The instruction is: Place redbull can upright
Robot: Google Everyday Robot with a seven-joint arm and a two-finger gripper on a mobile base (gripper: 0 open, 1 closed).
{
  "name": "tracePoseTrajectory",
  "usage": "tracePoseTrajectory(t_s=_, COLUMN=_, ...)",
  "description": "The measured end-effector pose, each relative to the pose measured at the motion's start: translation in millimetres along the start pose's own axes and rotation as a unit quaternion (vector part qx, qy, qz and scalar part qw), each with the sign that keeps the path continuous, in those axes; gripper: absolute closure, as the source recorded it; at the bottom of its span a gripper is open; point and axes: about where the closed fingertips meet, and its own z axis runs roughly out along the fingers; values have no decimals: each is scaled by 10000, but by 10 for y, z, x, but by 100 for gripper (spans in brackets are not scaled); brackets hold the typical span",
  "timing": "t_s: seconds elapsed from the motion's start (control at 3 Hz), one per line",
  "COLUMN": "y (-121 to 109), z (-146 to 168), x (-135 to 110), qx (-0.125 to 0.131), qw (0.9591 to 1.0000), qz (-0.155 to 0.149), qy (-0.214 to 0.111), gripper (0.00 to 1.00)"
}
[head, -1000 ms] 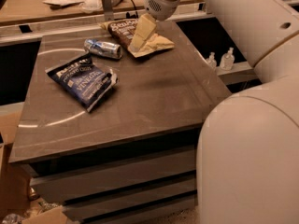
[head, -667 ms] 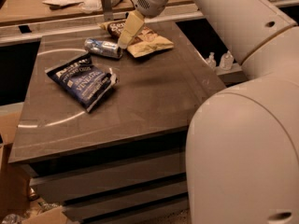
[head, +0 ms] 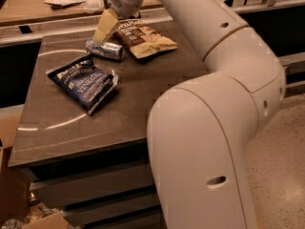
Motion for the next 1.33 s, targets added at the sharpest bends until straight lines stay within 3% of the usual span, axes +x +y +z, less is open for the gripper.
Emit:
tracePoseTrajectory(t_s=0.67, y=123, z=505, x=-395, qx=-173, qw=9996, qz=-162, qy=120, gripper=0)
tracePoseTrajectory(t_s=1.33, y=219, z=907, x=-488, qx=-216, qw=9975, qz=-482, qy=466, gripper=0)
